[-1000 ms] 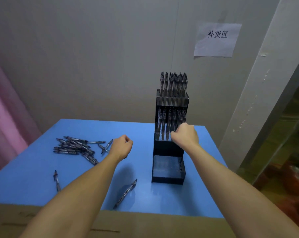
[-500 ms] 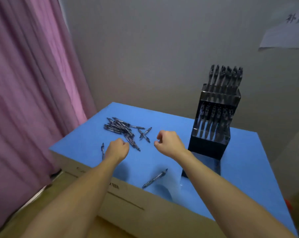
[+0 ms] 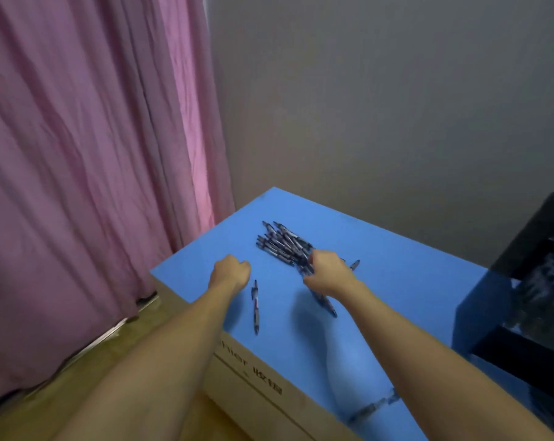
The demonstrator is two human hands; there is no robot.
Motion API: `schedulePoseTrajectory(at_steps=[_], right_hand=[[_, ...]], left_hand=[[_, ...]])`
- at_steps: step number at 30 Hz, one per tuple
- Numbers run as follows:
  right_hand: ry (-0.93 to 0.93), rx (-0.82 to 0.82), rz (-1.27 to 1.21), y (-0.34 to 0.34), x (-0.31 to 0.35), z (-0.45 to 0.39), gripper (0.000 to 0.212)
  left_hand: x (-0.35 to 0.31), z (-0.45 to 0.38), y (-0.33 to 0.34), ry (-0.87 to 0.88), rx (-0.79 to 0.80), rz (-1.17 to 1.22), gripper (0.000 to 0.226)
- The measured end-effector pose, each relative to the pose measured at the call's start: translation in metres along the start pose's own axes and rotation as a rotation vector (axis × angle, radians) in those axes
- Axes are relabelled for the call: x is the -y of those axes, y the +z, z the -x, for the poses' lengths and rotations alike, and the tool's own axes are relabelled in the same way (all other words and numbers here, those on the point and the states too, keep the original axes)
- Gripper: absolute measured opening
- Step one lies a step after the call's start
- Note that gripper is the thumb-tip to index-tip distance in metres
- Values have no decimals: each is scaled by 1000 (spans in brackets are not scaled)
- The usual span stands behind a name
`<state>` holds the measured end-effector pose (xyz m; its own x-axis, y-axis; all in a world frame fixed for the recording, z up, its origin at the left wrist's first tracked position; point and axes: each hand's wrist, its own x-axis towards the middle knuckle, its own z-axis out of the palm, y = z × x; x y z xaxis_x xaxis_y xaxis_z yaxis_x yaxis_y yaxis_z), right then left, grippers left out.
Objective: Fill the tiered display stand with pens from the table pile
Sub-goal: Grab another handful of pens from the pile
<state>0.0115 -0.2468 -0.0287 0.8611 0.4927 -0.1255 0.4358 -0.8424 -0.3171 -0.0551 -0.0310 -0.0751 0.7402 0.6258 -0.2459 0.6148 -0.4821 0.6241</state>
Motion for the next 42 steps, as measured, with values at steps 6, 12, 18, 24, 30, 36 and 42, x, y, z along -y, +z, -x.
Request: schedulePoseTrajectory(at_steps=[6, 12, 18, 24, 30, 36, 42], right_hand=[[88, 27, 14, 5, 2, -59, 33], [139, 26, 7, 5, -8, -95, 40], [171, -24, -30, 1, -35, -108, 42], [194, -43, -61, -3, -59, -109, 41], [218, -45, -75, -2, -75, -105, 42], [216, -40, -68, -2, -78, -99, 39], [218, -43, -75, -7, -79, -91, 38]], left_hand=[[-23, -62, -2, -59, 58, 20, 36], [-55, -93, 22, -199, 193, 114, 48], [-93, -117, 50, -272, 235, 165, 45], [-118, -133, 73, -238, 268, 69, 30], [-130, -136, 81, -186, 302, -67, 30], [-128, -136, 90, -165, 320, -225, 44], [-114, -130, 100, -149, 236, -209, 52]])
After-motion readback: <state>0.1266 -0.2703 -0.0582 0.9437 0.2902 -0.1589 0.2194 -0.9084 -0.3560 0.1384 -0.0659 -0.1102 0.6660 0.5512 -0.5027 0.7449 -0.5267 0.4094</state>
